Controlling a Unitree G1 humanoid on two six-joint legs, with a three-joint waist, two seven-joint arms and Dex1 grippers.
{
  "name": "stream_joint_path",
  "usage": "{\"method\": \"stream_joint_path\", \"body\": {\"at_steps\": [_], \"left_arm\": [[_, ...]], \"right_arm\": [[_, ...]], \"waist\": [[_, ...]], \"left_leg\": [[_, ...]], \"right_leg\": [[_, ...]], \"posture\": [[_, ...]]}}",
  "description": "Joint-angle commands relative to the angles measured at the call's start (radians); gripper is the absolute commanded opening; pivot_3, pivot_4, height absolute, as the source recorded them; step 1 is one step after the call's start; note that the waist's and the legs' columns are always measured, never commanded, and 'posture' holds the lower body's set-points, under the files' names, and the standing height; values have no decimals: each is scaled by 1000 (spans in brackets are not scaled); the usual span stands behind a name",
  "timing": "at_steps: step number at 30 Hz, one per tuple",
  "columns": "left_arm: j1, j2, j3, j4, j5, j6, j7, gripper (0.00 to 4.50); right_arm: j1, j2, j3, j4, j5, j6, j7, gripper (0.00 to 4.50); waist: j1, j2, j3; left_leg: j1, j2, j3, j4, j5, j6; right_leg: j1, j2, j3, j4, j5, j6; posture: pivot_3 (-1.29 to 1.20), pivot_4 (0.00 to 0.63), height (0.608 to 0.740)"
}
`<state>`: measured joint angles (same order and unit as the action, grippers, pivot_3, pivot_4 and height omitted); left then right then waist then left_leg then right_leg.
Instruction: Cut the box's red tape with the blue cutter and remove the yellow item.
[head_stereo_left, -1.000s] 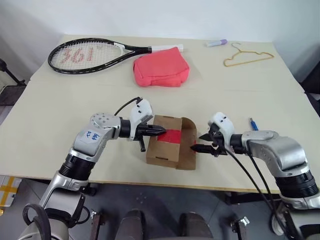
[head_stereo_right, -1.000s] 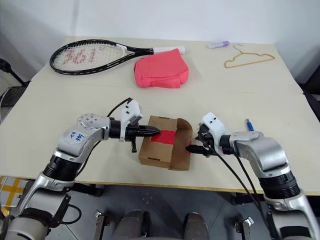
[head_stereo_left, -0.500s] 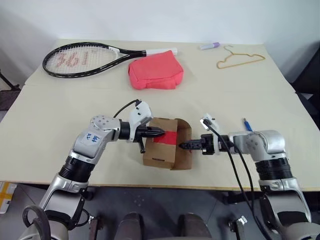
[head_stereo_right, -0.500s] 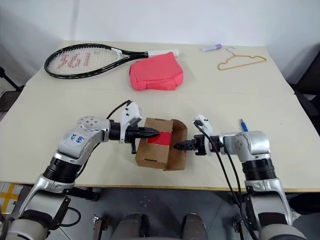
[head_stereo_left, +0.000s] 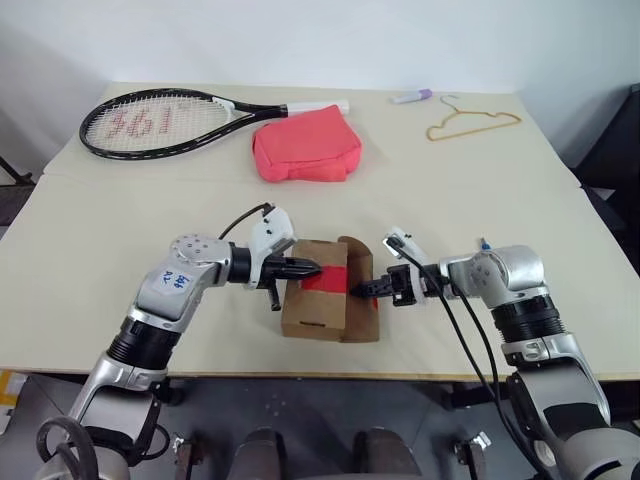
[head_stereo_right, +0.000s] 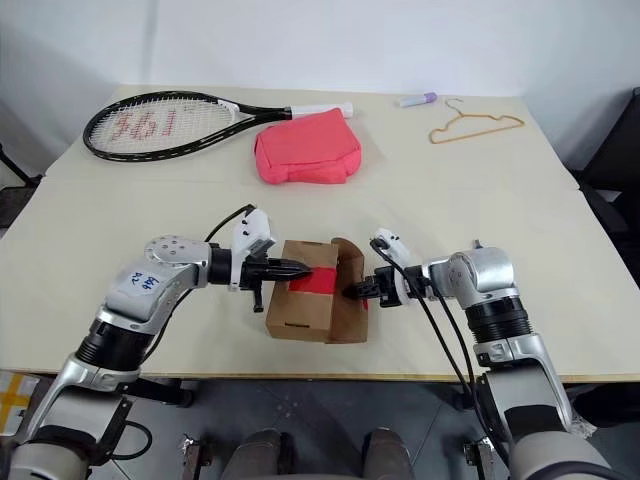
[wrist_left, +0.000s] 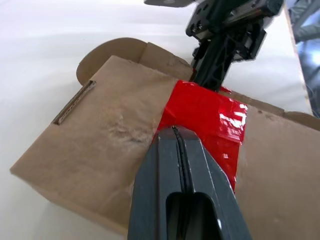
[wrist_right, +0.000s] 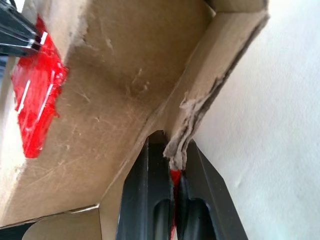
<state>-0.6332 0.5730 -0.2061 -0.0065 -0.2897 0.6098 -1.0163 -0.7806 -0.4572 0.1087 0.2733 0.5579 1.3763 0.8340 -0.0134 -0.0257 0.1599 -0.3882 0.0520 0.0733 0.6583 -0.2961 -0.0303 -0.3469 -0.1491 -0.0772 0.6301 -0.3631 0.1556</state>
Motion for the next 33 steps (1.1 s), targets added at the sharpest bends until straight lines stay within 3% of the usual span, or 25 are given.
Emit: {"method": "stream_joint_path", "body": {"at_steps": [1, 8, 13, 21, 26, 33], "left_arm": [[24, 18, -39, 31, 14, -3, -47, 0], [6, -77, -79, 105, 41, -66, -39, 0], [-32, -199, -98, 196, 78, -151, 15, 0], [-73, -395, -84, 330, 101, -290, 119, 0], [-65, -436, -75, 346, 107, -325, 149, 0], [-24, -413, -52, 285, 105, -312, 150, 0]], "right_arm": [[-28, -4, -85, -37, 32, 171, -63, 14], [-142, -181, -91, -52, 212, 238, -92, 14], [-231, -337, 15, -38, 325, 238, -112, 14], [-423, -541, 271, -8, 335, 238, -51, 14], [-555, -589, 402, 11, 323, 238, 15, 14], [-653, -574, 536, -14, 295, 238, 68, 14]], "waist": [[4, 1, 1], [33, 8, 5], [42, 8, 5], [38, 9, 5], [38, 9, 6], [39, 9, 6]], "left_leg": [[-1, 0, 0, 0, 0, 0], [-15, -1, 1, 4, 0, 0], [-17, -2, 2, 6, -1, 1], [-18, -1, 3, 7, -1, 2], [-19, -1, 3, 6, -1, 2], [-26, -1, 3, 7, -1, 1]], "right_leg": [[0, 0, 0, -1, 0, 0], [-13, 0, 0, -1, 0, 1], [-13, -1, 0, -2, 1, 2], [-15, -1, 0, -3, 1, 2], [-15, -1, 0, -3, 1, 2], [-24, -1, 0, -2, 1, 2]], "posture": [[0, 150, 740], [0, 150, 740], [0, 150, 740], [0, 150, 740], [0, 150, 740], [0, 150, 740]]}}
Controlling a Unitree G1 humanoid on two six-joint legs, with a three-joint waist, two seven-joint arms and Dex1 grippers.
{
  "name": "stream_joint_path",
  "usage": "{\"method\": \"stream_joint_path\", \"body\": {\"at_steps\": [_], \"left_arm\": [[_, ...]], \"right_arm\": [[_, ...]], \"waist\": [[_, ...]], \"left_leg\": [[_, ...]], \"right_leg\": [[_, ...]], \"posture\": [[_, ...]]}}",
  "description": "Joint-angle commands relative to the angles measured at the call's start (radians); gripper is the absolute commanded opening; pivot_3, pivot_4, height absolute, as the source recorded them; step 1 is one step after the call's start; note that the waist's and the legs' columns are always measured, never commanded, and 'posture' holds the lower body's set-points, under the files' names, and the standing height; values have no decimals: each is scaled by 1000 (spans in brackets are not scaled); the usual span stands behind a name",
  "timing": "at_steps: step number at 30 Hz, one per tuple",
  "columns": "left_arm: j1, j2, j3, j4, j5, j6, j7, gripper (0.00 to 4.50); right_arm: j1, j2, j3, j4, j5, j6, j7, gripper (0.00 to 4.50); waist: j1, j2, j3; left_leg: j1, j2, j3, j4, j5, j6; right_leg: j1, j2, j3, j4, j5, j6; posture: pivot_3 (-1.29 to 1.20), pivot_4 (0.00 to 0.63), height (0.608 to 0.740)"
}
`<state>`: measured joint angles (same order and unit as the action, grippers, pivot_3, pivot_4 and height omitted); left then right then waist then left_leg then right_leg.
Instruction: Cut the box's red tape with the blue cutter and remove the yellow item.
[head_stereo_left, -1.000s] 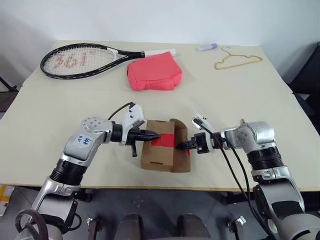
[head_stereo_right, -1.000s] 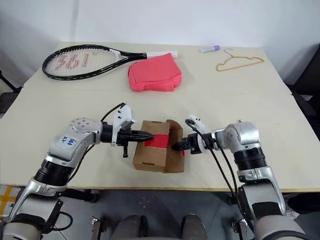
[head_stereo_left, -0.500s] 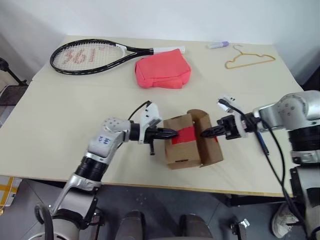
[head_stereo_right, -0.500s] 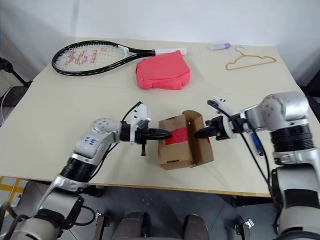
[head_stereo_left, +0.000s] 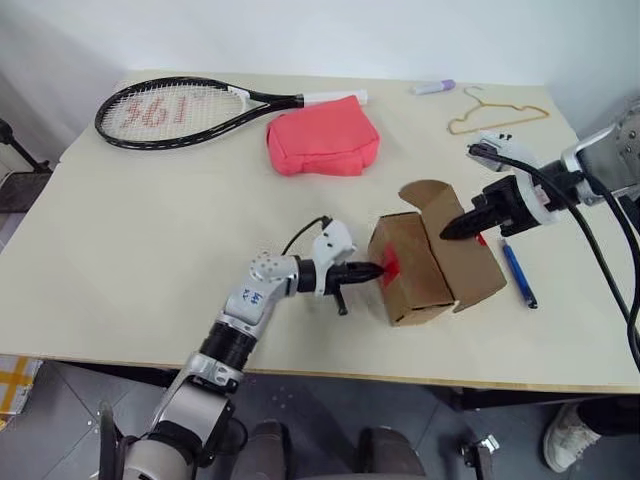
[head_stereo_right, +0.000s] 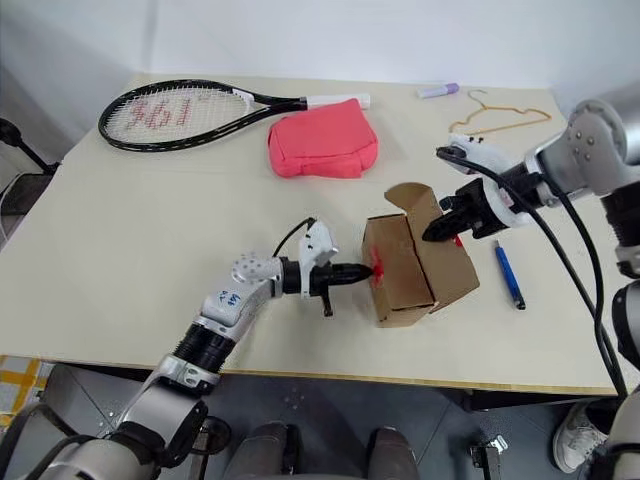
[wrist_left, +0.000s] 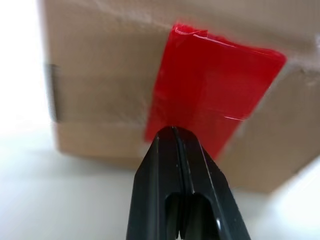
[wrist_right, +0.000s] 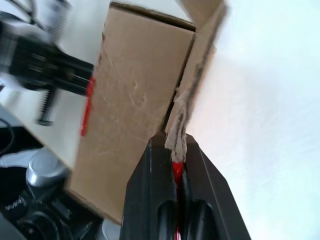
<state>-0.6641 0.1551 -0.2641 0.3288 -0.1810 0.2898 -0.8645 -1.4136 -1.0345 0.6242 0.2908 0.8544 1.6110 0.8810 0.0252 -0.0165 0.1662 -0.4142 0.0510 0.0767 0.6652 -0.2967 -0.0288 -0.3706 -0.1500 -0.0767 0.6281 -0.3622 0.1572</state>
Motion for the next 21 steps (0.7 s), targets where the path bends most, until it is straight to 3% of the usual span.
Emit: {"method": "stream_joint_path", "body": {"at_steps": [1, 7, 14, 18, 21], "left_arm": [[12, 14, 12, -68, -8, 16, -4, 0], [2, 70, 30, -159, -11, 55, -14, 0], [-40, 213, 29, -372, -121, 240, -178, 0], [-112, 151, 70, -350, -171, 256, -139, 0], [-144, 82, 35, -270, -121, 213, -89, 0]], "right_arm": [[-13, 10, 26, -49, -12, 3, 24, 14], [56, 38, -12, -54, -89, 3, 21, 14], [75, 60, -58, -61, -148, 3, 30, 14], [81, 66, -67, -68, -169, 3, 37, 14], [92, 67, -81, -74, -175, 3, 36, 14]], "waist": [[0, 0, 0], [0, 0, 0], [-5, 0, 0], [-3, 0, 0], [-2, 0, 0]], "left_leg": [[-3, 0, 0, 1, 0, 0], [-7, 0, -1, 1, 0, 0], [-6, 0, -1, 2, 0, 0], [-6, 0, -1, 5, 0, 0], [-7, 0, -1, 7, 0, 0]], "right_leg": [[-3, 0, 0, 1, 0, 0], [-7, 0, -2, 2, 0, 0], [-6, 0, -2, 4, 0, 0], [-5, 0, -1, 4, 0, 0], [-4, 0, -1, 4, 0, 0]], "posture": [[0, 150, 740], [0, 150, 740], [0, 150, 740], [0, 150, 740], [0, 150, 740]]}}
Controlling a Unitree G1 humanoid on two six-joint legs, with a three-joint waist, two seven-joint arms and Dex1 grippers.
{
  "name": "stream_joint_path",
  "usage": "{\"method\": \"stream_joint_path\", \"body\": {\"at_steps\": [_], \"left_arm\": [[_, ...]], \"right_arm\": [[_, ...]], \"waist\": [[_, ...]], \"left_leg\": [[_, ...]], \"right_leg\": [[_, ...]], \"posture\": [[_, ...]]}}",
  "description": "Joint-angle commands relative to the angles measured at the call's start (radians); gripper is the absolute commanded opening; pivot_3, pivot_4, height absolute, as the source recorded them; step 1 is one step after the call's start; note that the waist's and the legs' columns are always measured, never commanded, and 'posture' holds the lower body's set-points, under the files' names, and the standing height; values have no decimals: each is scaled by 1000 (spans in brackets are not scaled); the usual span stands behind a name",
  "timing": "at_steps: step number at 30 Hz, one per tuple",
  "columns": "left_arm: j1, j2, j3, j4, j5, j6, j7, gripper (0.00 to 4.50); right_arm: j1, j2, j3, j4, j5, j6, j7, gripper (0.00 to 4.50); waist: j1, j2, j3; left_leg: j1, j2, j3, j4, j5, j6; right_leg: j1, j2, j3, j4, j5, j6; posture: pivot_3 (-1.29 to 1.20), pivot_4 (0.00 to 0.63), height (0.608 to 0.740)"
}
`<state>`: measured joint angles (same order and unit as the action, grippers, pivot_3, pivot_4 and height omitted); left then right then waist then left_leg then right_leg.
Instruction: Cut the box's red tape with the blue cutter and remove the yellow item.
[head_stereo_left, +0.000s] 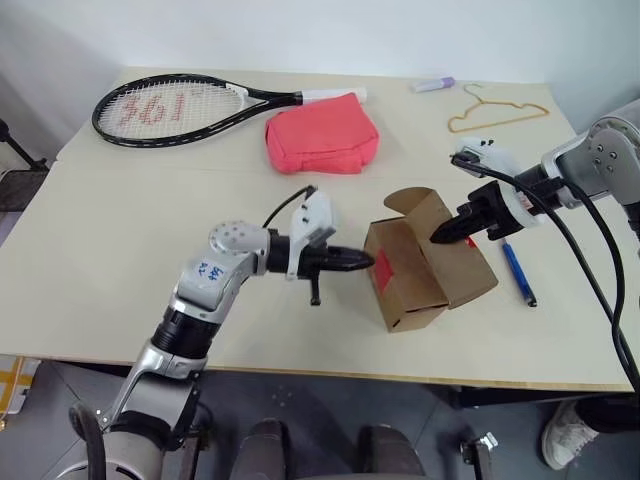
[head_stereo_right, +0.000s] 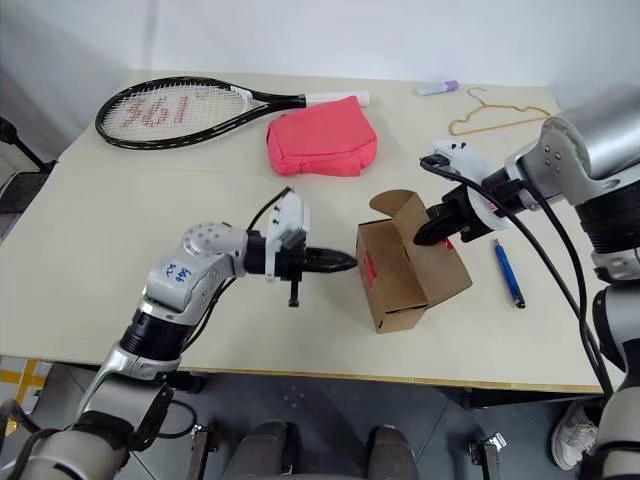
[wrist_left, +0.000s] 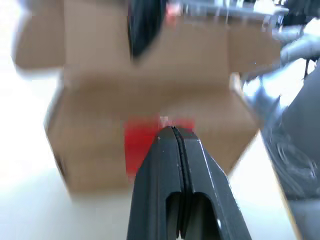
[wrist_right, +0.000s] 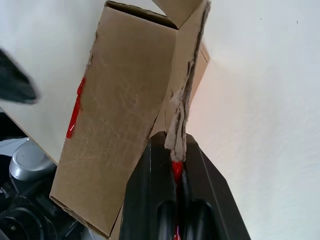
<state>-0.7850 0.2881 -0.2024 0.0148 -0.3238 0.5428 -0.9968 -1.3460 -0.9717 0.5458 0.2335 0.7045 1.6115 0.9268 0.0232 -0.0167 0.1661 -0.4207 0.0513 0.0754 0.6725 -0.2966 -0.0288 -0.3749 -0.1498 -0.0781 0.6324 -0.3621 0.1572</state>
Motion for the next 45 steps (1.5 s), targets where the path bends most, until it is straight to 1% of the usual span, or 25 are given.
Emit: {"method": "stream_joint_path", "body": {"at_steps": [1, 2, 3, 5, 8, 10, 13, 16, 21, 26, 29, 33, 36, 37, 38, 39, 41, 42, 43, 44, 45], "left_arm": [[-28, -77, -38, 72, 32, -52, 56, 0], [-30, -109, -37, 98, 24, -47, 68, 0], [-33, -122, -55, 122, 44, -49, 78, 0], [-31, -108, -119, 152, 120, -111, 74, 0], [-21, -90, -152, 171, 154, -134, 62, 0], [-12, -67, -159, 179, 169, -131, 57, 0], [15, -8, -159, 166, 169, -105, 34, 0], [51, 58, -142, 150, 162, -90, 16, 0], [122, 157, -123, 66, 106, -27, -68, 0], [123, 147, -82, 49, 103, 14, -16, 0], [121, 139, -81, 48, 109, 24, 0, 0], [122, 136, -79, 48, 112, 35, 20, 0], [126, 148, -78, 48, 114, 56, 27, 0], [125, 150, -70, 54, 116, 66, 41, 178], [125, 155, -58, 61, 118, 69, 53, 372], [125, 159, -47, 65, 118, 70, 63, 549], [136, 176, -21, 68, 114, 37, 67, 1130], [149, 182, 17, 65, 95, 16, 70, 1443], [160, 187, 44, 63, 80, 0, 71, 1699], [182, 203, 87, 58, 63, -31, 65, 2014], [212, 224, 137, 51, 49, -70, 63, 2292]], "right_arm": [[29, 2, -6, -19, -24, 3, -8, 14], [33, -2, -9, -22, -23, 3, -6, 14], [36, -5, -10, -22, -19, 3, -5, 14], [42, -15, -10, -27, -19, 3, -3, 14], [36, -51, 2, -34, -15, 3, 30, 14], [19, -94, 19, -43, -3, 3, 74, 14], [11, -144, 48, -52, -34, -1, 113, 14], [12, -162, 51, -23, -76, -19, 125, 14], [56, -142, 13, -29, -93, -13, 122, 14], [114, -117, -27, -66, -84, 3, 102, 14], [145, -92, -57, -72, -83, 3, 75, 14], [198, -46, -127, -61, -71, 3, 1, 14], [254, -5, -217, -93, -81, 3, -73, 14], [280, 6, -251, -118, -97, 2, -102, 469], [320, -13, -268, -160, -100, -20, -105, 676], [354, -29, -288, -191, -99, -37, -104, 983], [425, -89, -336, -246, -93, -125, -64, 1624], [514, -154, -364, -292, -138, -323, 6, 2009], [581, -201, -385, -327, -172, -470, 57, 2271], [663, -247, -437, -335, -189, -603, 118, 2621], [709, -251, -531, -307, -173, -646, 123, 2925]], "waist": [[1, 0, 0], [0, 0, 0], [-1, 0, 0], [-3, 0, 0], [0, 0, 0], [1, 0, 0], [1, 0, 0], [-2, 0, 0], [-3, 1, 0], [13, 4, 8], [11, 4, 9], [1, 4, 9], [-2, 4, 9], [-2, 4, 9], [-1, 5, 9], [0, 4, 9], [4, 4, 9], [7, 4, 9], [12, 4, 9], [13, 4, 9], [9, 4, 9]], "left_leg": [[0, 0, 0, 1, 0, 0], [0, 0, 0, 1, 0, 0], [0, 0, 0, 2, 0, 0], [0, 0, 0, 1, 0, 0], [0, 0, 0, 2, 0, 0], [0, 0, 0, 2, 0, 0], [0, 0, -1, 2, 0, 0], [0, 0, -1, 2, 0, 0], [1, 0, 0, 3, 0, 0], [-4, 0, -2, 7, -1, 1], [-4, 0, -2, 7, -1, 1], [-3, 0, -2, 6, -1, 1], [-3, 0, -2, 6, -1, 1], [-2, 0, -2, 6, -1, 1], [-3, 0, -2, 6, -1, 1], [-3, 0, -2, 6, -1, 1], [-3, 0, -2, 6, -1, 1], [-3, 0, -2, 6, -1, 1], [-3, -1, -2, 6, -1, 1], [-3, -1, -2, 6, -1, 1], [-3, -1, -2, 5, -1, 1]], "right_leg": [[0, 0, 0, 1, 0, 0], [0, 0, 0, 2, 0, 0], [-1, 0, 0, 3, 0, 0], [-1, 0, 0, 4, 0, 0], [-1, 0, 0, 5, 0, 0], [-1, 0, 0, 4, 0, 0], [-1, 0, 0, 4, 0, 0], [-1, 0, 0, 4, 0, 0], [-1, 0, 1, 5, 0, 0], [-2, 0, 0, 5, 0, 0], [-2, 0, 0, 5, 0, 0], [-2, 0, 0, 7, 0, 0], [-3, 0, 0, 9, 0, 0], [-3, 0, 0, 10, 0, 0], [-3, 0, 0, 10, 0, 0], [-3, 0, 0, 10, 0, 0], [-3, 0, 0, 10, 0, 0], [-3, 0, 0, 10, 0, 0], [-3, -1, 0, 9, 0, 0], [-3, -1, 0, 8, 0, 0], [-3, -1, 0, 6, 0, 1]], "posture": [[0, 150, 740], [0, 150, 740], [0, 150, 740], [0, 150, 740], [0, 150, 740], [0, 150, 740], [0, 150, 740], [0, 150, 740], [0, 150, 740], [0, 150, 740], [0, 150, 740], [0, 150, 740], [0, 150, 740], [0, 150, 740], [0, 150, 740], [0, 150, 740], [0, 150, 740], [0, 150, 740], [0, 150, 740], [0, 150, 740], [0, 150, 740]]}}
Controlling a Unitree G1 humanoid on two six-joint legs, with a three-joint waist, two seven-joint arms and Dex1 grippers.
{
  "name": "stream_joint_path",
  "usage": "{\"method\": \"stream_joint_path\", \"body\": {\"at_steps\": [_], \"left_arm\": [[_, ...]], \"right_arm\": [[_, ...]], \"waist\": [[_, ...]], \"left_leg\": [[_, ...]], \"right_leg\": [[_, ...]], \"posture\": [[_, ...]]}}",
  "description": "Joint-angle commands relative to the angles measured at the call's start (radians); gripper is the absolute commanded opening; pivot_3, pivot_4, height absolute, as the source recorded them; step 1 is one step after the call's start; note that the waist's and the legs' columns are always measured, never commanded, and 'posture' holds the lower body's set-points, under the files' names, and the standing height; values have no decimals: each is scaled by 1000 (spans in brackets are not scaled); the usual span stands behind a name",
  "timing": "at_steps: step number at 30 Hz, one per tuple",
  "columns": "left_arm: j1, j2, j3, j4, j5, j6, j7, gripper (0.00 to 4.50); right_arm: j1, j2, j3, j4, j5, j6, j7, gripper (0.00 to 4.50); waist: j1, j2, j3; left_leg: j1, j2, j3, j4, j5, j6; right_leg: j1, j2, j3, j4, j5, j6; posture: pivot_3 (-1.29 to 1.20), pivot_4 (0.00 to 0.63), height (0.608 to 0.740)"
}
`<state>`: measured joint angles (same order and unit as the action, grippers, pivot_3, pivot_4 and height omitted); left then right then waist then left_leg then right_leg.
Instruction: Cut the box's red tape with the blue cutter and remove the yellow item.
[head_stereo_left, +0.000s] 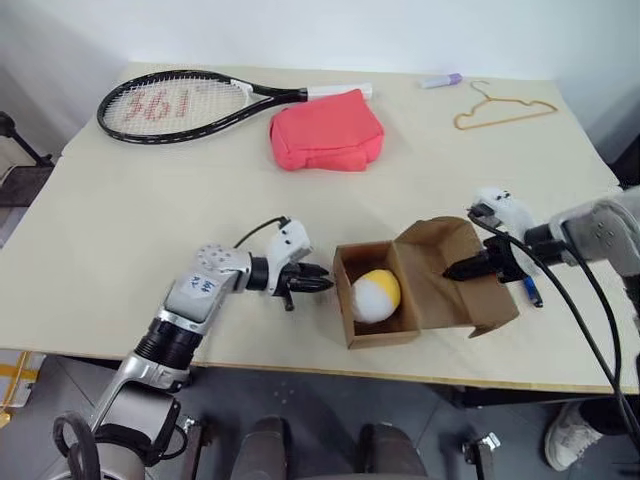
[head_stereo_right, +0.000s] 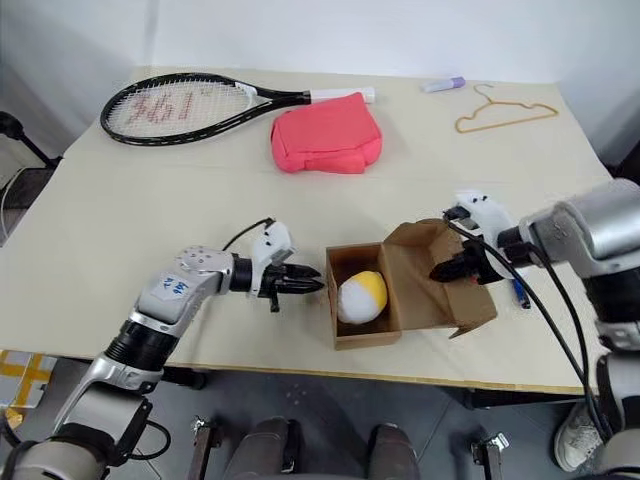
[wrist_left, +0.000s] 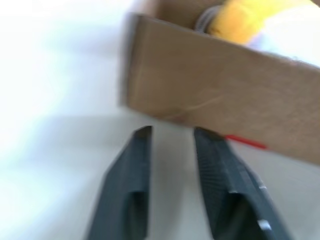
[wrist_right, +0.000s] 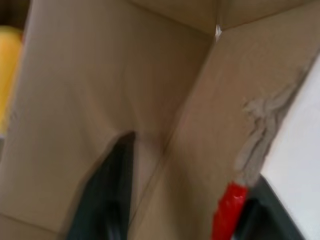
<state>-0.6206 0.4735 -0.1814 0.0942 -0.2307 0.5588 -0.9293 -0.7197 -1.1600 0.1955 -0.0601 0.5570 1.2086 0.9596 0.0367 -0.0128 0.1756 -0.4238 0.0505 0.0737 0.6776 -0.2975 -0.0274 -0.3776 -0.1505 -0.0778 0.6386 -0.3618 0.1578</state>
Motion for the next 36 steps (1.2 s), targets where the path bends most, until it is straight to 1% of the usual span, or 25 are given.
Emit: {"method": "stream_joint_path", "body": {"at_steps": [1, 2, 3, 5, 7, 8, 9, 11, 13, 14, 16, 17, 18, 20, 22, 24, 25, 27, 29, 30, 32, 34, 36], "left_arm": [[81, 64, 163, -31, -59, -112, -10, 2621], [116, 94, 204, -37, -74, -124, -21, 2907], [139, 113, 228, -39, -83, -130, -30, 3220], [240, 182, 312, -55, -127, -135, -81, 3846], [337, 249, 384, -61, -166, -114, -122, 4378], [379, 276, 414, -66, -187, -94, -138, 4473], [420, 299, 448, -60, -193, -99, -142, 4473], [482, 336, 488, -52, -195, -109, -150, 4473], [545, 381, 526, -44, -186, -120, -167, 4473], [554, 397, 537, -50, -188, -125, -171, 4473], [513, 414, 533, -75, -219, -84, -166, 4473], [465, 420, 516, -101, -246, -25, -159, 4473], [399, 451, 460, -156, -296, 102, -181, 4473], [246, 462, 334, -227, -290, 189, -193, 4473], [28, 403, 203, -237, -286, 274, -193, 4473], [-161, 347, 57, -206, -251, 328, -232, 4473], [-228, 328, -5, -187, -233, 344, -256, 4473], [-372, 258, -145, -137, -179, 360, -290, 4473], [-461, 184, -249, -82, -123, 327, -308, 4473], [-487, 155, -282, -58, -99, 304, -313, 4473], [-529, 85, -342, 4, -45, 254, -307, 4473], [-560, -12, -395, 86, 19, 186, -270, 4473], [-570, -63, -422, 147, 72, 130, -256, 4473]], "right_arm": [[120, -55, -271, 19, -12, -288, 87, 3304], [164, -43, -359, 40, -5, -372, 107, 3605], [192, -31, -412, 47, -3, -432, 120, 3978], [320, -45, -531, 24, -17, -584, 239, 4500], [455, -32, -647, -19, 0, -683, 366, 4500], [509, -5, -704, -39, 20, -730, 413, 4500], [561, 30, -756, -63, 30, -779, 436, 4500], [638, 87, -819, -104, 21, -874, 450, 4500], [739, 153, -896, -179, 56, -879, 458, 4500], [803, 180, -936, -224, 83, -851, 460, 4500], [906, 227, -970, -286, 59, -924, 492, 4500], [962, 243, -987, -322, 50, -938, 501, 4500], [977, 273, -1008, -354, 70, -931, 456, 4500], [1017, 301, -1047, -400, 101, -892, 400, 4500], [1079, 329, -1082, -431, 98, -900, 393, 4500], [1142, 348, -1105, -464, 100, -900, 394, 4500], [1168, 349, -1112, -479, 110, -885, 389, 4500], [1199, 357, -1126, -509, 127, -875, 369, 4500], [1204, 358, -1136, -532, 156, -849, 324, 4500], [1203, 357, -1139, -540, 170, -832, 301, 4500], [1209, 360, -1158, -578, 215, -788, 248, 4500], [1249, 384, -1207, -640, 295, -729, 182, 4500], [1286, 405, -1233, -690, 331, -709, 147, 4500]], "waist": [[-13, 0, 0], [-18, 0, 0], [-23, 0, 0], [-30, 0, 0], [-34, -1, 0], [-35, -2, 1], [-35, -2, 1], [-33, -3, 2], [-25, -3, 2], [-22, -3, 2], [-9, -3, 2], [-5, -3, 2], [4, -4, 2], [11, -5, 1], [23, -5, 1], [25, -5, 1], [23, -5, 0], [12, -4, 0], [3, -3, 0], [-2, -3, 0], [-11, -3, 1], [-8, -2, 1], [-4, -3, 2]], "left_leg": [[0, 0, 1, -1, 0, 0], [1, 0, 1, -1, 0, 0], [2, 1, 3, -1, 0, 0], [4, 1, 4, -2, 0, 0], [6, 2, 4, -5, 0, -1], [8, 2, 4, -7, 0, -1], [9, 2, 5, -9, 0, 0], [12, 2, 6, -10, 0, 0], [15, 2, 7, -10, 0, 0], [18, 2, 7, -11, 0, 0], [20, 2, 6, -11, 0, 0], [20, 2, 5, -11, 0, 0], [20, 2, 5, -11, 0, 0], [20, 1, 4, -9, 0, 0], [20, 0, 3, -9, 1, 1], [20, 0, 3, -9, 1, 1], [20, 0, 3, -9, 1, 1], [21, 0, 4, -12, 1, 1], [21, 0, 5, -13, 1, 1], [21, 0, 5, -13, 2, 1], [21, 0, 5, -13, 2, 1], [21, 0, 5, -13, 2, 1], [20, 0, 4, -13, 2, 1]], "right_leg": [[0, 0, 0, -1, 0, 0], [0, 0, 0, -1, 0, 0], [0, 0, 1, -1, 0, 0], [1, 0, 0, 0, 0, 0], [1, 0, 0, 1, 0, 0], [2, 0, 0, 0, 0, 0], [3, 0, 0, -1, 0, 0], [5, 0, 1, -1, 0, 0], [8, -1, 1, -2, 0, 0], [11, 0, 1, -3, 0, 0], [14, 0, 1, -6, 0, 0], [16, 0, 0, -8, 0, 0], [18, 0, 0, -10, 0, 0], [19, 0, 0, -9, 1, -1], [21, 0, 1, -11, 3, 0], [21, 1, 1, -11, 3, 1], [21, 1, 1, -10, 3, 1], [19, 1, 2, -11, 3, 2], [18, 1, 2, -11, 3, 1], [18, 1, 2, -12, 3, 1], [18, 1, 2, -12, 3, 1], [18, 1, 2, -12, 3, 1], [18, 1, 2, -12, 3, 1]], "posture": [[0, 150, 740], [0, 150, 740], [0, 150, 740], [0, 150, 740], [0, 150, 740], [0, 150, 740], [0, 150, 740], [0, 150, 740], [0, 150, 740], [0, 150, 740], [0, 150, 740], [0, 150, 740], [0, 150, 740], [0, 150, 740], [0, 150, 740], [0, 150, 740], [0, 150, 740], [0, 150, 740], [0, 150, 740], [0, 150, 740], [0, 150, 740], [0, 150, 740], [0, 150, 740]]}}
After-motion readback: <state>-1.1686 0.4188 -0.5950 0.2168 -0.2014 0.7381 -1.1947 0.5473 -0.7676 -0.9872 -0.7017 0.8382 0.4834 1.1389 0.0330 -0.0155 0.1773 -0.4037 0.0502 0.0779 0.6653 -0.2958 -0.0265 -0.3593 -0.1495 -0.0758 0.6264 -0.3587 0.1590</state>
